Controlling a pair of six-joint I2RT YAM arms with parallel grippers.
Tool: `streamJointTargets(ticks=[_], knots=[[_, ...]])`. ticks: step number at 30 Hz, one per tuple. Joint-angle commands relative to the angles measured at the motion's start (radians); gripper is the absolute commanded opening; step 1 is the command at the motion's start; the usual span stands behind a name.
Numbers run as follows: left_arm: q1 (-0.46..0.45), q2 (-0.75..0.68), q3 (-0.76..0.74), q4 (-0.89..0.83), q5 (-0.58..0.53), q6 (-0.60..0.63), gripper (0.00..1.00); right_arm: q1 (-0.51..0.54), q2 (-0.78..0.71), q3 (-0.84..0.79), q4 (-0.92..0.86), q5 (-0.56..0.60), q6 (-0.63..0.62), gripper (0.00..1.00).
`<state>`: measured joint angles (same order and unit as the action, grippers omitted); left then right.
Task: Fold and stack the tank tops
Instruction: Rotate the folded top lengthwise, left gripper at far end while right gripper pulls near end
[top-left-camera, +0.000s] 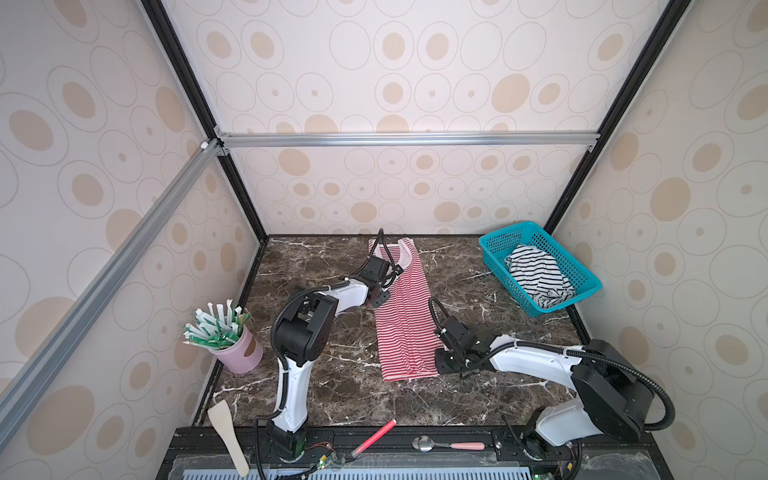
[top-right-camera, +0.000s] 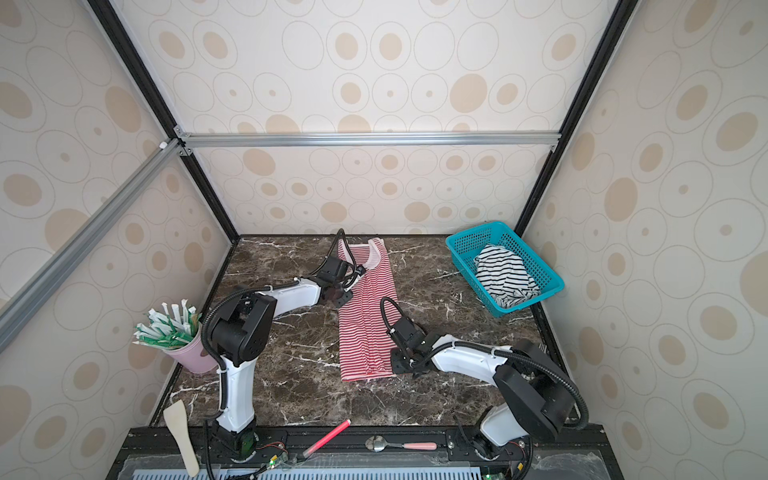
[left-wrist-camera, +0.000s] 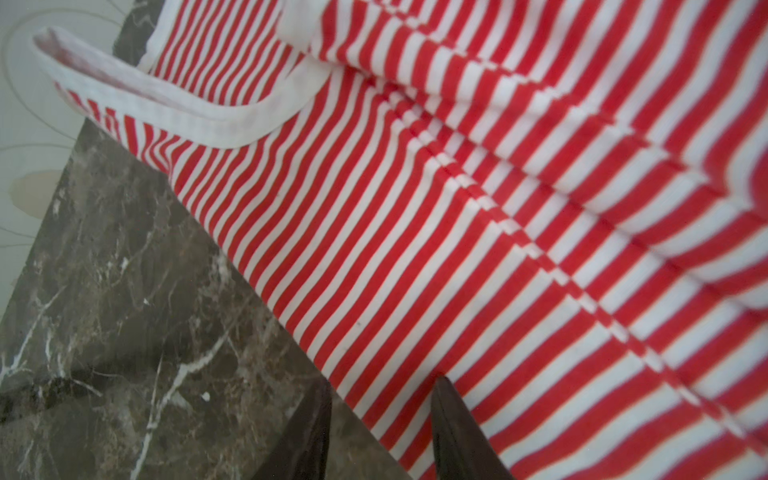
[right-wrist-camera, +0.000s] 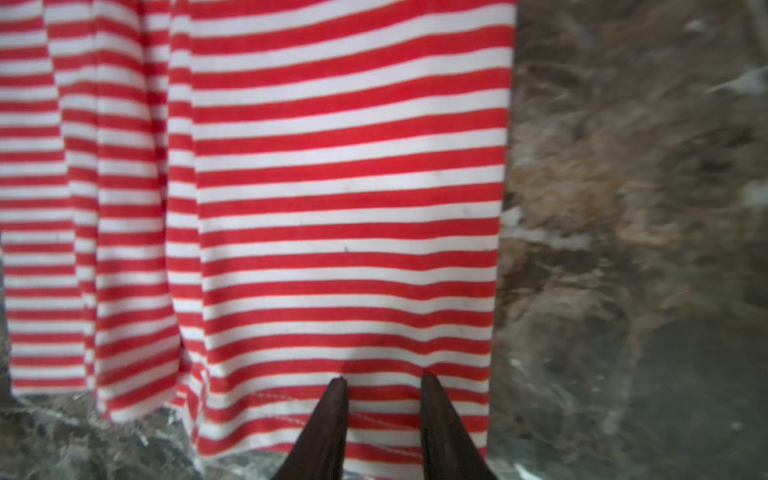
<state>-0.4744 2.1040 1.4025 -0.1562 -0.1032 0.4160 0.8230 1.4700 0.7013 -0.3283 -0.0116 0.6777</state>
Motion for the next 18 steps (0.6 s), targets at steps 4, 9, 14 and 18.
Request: streamJointTargets(ticks=[4,9,14,18], knots=[[-0.004,0.096,0.094,-0.12,-0.026,0.007,0.4,0.118,0.05,0.012,-0.076,-0.051,0.09,0.32],[-0.005,0.0,0.035,-0.109,0.001,-0.016,0.4,0.144,-0.035,0.024,-0.134,0.033,0.101,0.39],[-0.012,-0.187,-0.107,-0.081,0.026,-0.034,0.43,0.143,-0.193,-0.03,-0.115,0.032,0.161,0.52],[-0.018,-0.331,-0.233,-0.054,0.053,-0.043,0.44,0.139,-0.238,-0.103,-0.037,-0.001,0.22,0.52]])
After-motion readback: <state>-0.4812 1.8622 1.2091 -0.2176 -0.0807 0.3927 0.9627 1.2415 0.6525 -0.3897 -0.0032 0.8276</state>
